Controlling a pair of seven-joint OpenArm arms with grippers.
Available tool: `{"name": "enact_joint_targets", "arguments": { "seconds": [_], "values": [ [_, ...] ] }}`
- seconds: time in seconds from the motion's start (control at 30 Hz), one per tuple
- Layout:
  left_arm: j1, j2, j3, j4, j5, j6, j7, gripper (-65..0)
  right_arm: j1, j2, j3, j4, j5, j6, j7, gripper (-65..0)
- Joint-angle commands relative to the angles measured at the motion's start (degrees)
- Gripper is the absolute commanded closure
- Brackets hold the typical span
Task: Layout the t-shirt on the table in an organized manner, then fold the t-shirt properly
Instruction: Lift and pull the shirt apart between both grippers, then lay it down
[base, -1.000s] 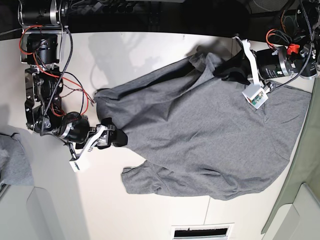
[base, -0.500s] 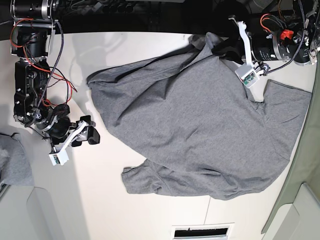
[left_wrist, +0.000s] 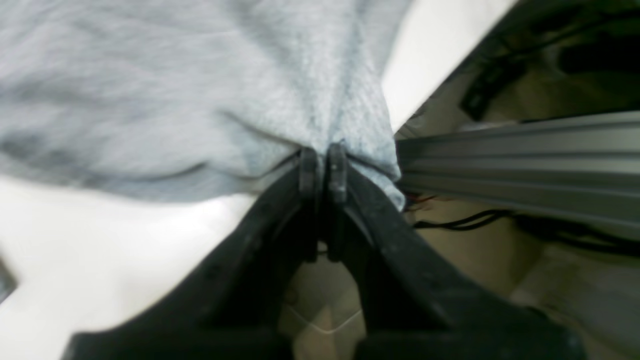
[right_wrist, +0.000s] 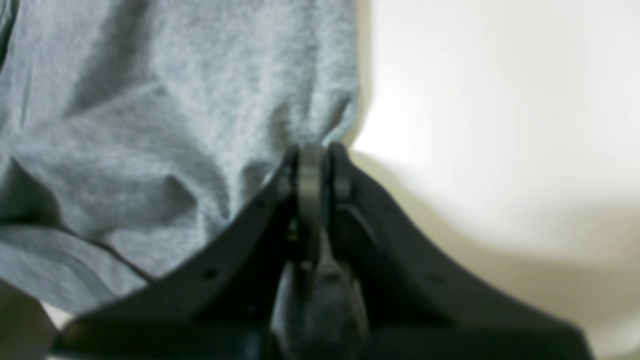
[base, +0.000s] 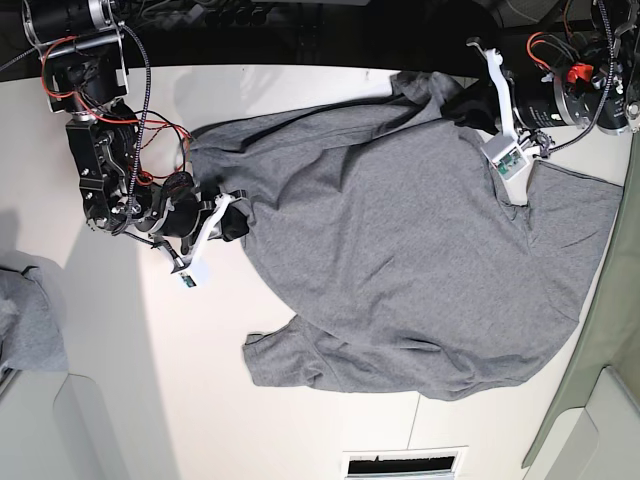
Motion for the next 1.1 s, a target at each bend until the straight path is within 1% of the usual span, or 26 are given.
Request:
{"name": "enact_joint_targets", "arguments": {
  "seconds": [0.0, 0.1, 0.17, 0.3, 0.37, 0.4, 0.43, 0.47, 0.5, 0.53, 0.6, 0.7, 0.8, 0.97, 1.07],
  "values": [
    [-0.37, -0.83, -1.86, 0.76, -0.87, -0.49, -1.44, -2.2, 1.29, 0.92, 1.33, 2.43, 0.07, 0.04, -0.96, 0.0],
    [-1.46, -0.85, -5.95, 0.76, -0.92, -0.49, -1.79, -2.2, 1.27, 1.22, 6.40, 8.74, 2.19, 0.09, -4.48, 0.0],
    [-1.73, -0.85, -8.00, 0.79, -1.05, -0.49, -1.77, -2.2, 1.27, 1.75, 10.49, 13.62, 5.29, 0.09, -6.67, 0.0],
    [-1.68, -0.83, -8.41, 0.79, -3.80, -0.49, -1.77, -2.2, 1.27, 2.16, 19.37, 22.77, 9.53, 0.11, -10.56, 0.0],
    [-1.70, -0.83, -8.41, 0.79, -4.74, -0.49, -1.81, -2.2, 1.27, 2.19, 22.47, 25.44, 12.22, 0.13, -11.96, 0.0],
    [-1.68, -0.83, -8.41, 0.79, -4.83, -0.49, -1.81, -2.2, 1.29, 2.19, 23.17, 25.94, 13.03, 0.11, -12.44, -7.4],
    [-1.68, -0.83, -8.41, 0.79, -4.81, -0.49, -1.81, -2.2, 1.27, 2.19, 23.32, 26.01, 13.16, 0.11, -12.57, -20.1],
    [-1.68, -0.83, -8.41, 0.79, -4.79, -0.49, -1.81, -2.2, 1.18, 2.12, 23.30, 25.92, 12.85, 0.11, -12.50, -31.3],
    [-1.66, -0.83, -8.41, 0.79, -4.81, -0.49, -1.79, -2.2, 0.98, 1.90, 23.30, 25.73, 12.44, 0.11, -12.17, -39.6],
    [-1.66, -0.83, -8.41, 0.79, -4.79, -0.49, -1.79, -2.2, 0.55, 1.84, 23.28, 25.66, 11.78, 0.09, -11.28, -43.9],
    [-1.64, -0.83, -8.41, 0.79, -4.79, -0.49, -1.79, -2.2, -0.50, 1.86, 23.26, 25.62, 10.29, -0.04, -9.16, -44.5],
    [-1.60, -0.83, -8.41, 0.79, -4.79, -0.49, -1.79, -2.2, -1.68, 1.86, 23.28, 25.05, 5.90, -0.63, -7.26, -44.5],
    [-1.53, -0.83, -8.41, 0.79, -4.81, -0.49, -1.79, -2.2, -3.34, 1.88, 23.32, 23.15, 3.19, -1.64, -6.93, -44.5],
    [-1.53, -0.83, -8.41, 0.79, -4.76, -0.49, -1.75, -2.2, -8.00, 1.90, 23.30, 18.56, 3.48, -1.57, -6.40, -44.3],
    [-1.42, -0.83, -8.41, 0.79, -4.81, -0.49, -1.46, -2.2, -9.86, 1.86, 23.23, 17.07, 5.03, -1.60, -2.45, -44.3]
  ]
}}
